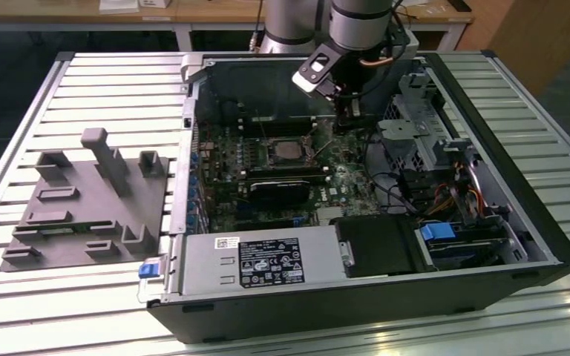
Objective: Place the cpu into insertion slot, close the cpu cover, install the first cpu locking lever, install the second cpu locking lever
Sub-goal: 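Close the cpu cover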
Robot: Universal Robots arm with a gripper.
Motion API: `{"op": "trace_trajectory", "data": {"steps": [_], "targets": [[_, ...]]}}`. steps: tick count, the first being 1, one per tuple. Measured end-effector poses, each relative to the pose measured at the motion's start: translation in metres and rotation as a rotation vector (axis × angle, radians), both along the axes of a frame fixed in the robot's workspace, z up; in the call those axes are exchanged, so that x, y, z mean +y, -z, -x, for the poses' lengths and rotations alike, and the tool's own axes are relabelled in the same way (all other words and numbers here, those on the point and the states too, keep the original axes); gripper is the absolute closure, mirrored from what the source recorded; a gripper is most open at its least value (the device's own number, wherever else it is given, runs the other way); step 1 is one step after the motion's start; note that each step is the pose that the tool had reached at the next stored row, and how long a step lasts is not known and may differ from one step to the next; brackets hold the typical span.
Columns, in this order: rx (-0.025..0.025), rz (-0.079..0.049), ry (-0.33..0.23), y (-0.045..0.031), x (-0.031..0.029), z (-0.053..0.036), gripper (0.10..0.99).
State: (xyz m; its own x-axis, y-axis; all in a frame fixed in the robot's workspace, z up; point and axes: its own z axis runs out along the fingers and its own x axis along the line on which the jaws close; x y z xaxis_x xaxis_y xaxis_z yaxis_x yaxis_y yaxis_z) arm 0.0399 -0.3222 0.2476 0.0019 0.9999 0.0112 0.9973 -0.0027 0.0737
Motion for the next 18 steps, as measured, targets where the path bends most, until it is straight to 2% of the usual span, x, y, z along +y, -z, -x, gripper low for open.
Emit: {"op": "trace_trajectory", "data": {"steps": [5, 9, 18], "targets": [[-0.002, 0.0, 0.0, 0.0, 0.0001, 0.0069, 0.984], [-0.0055, 0.0, 0.0, 0.0, 0.0001, 0.0144, 0.984], [-0.0189, 0.0, 0.0, 0.0, 0.0001, 0.0315, 0.984]]}}
